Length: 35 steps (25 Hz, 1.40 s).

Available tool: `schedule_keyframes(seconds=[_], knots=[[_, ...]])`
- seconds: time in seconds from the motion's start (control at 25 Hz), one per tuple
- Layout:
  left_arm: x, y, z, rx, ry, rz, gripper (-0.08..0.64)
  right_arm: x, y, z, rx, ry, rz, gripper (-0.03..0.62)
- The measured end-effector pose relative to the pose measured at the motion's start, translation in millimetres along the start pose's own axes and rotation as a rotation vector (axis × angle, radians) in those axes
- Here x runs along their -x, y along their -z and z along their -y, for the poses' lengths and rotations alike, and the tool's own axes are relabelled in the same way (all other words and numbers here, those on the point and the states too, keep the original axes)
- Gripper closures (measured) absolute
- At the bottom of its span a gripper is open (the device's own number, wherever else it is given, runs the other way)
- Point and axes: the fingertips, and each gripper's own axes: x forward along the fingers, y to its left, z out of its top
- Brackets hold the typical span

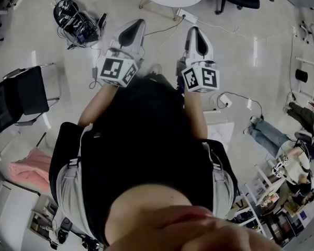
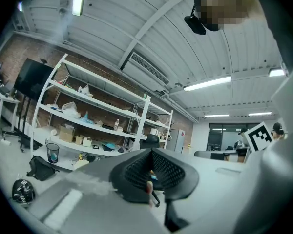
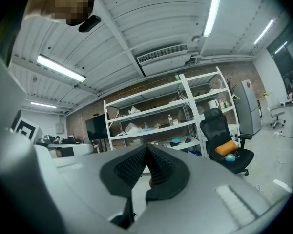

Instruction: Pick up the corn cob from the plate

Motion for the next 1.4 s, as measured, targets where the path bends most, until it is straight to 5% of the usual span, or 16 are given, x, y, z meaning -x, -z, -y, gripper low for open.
schedule_keyframes(seconds=[0.6, 0.96, 1.4], knots=[[-31, 10, 41, -0.003, -0.05, 0.016, 0.554, 7, -1, 43, 0.025, -0.05, -0.008, 0.588], [-44, 20, 18, -0.01, -0.094, -0.015, 0.554, -11, 6, 56, 0.023, -0.055, -0.029, 0.588], [-125, 8, -31, -0.003, 0.0, -0.012, 0.554, -91, 3, 65, 0.037, -0.023, -0.037, 0.588]])
